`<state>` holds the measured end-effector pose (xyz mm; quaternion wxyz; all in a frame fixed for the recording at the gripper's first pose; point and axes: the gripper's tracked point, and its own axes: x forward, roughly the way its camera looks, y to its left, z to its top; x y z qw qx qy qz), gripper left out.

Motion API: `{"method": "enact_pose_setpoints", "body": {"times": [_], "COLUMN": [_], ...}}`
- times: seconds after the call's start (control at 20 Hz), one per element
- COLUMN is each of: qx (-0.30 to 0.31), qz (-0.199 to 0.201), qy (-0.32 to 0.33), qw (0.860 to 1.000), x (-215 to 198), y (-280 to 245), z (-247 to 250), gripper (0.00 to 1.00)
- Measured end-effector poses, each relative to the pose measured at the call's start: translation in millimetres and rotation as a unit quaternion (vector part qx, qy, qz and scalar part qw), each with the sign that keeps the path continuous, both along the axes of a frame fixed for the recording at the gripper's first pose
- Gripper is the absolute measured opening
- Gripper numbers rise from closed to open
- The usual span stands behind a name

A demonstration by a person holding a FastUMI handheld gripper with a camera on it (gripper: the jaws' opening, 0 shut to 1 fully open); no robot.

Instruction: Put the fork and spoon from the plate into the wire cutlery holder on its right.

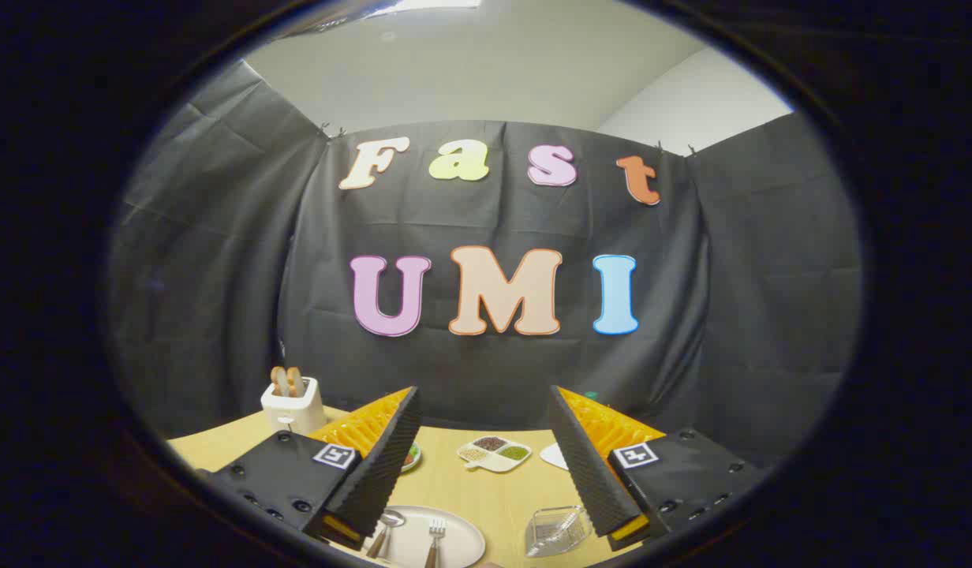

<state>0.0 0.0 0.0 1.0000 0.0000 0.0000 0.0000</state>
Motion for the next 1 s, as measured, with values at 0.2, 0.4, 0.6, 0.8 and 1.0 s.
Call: {"method": "enact_pose_setpoints", "body": {"times": [0.2,0.4,0.6,0.8,1.0], "qx": [0.003,0.002,0.008,0.009,0.007], "qz": [0.009,0.013,0.02,0.033,0.041], "qy": [0.007,0.011,0.013,0.015,0.027], "qw": [1.0,1.0,1.0,0.999,0.999], "x": [-0.7,3.9,8.6,12.8,13.8], "y": [7.4,10.3,14.9,22.5,25.9], "z": [-1.9,-2.1,-2.0,0.2,-7.0], "gripper": [1.0,1.0,1.0,1.0,1.0]}}
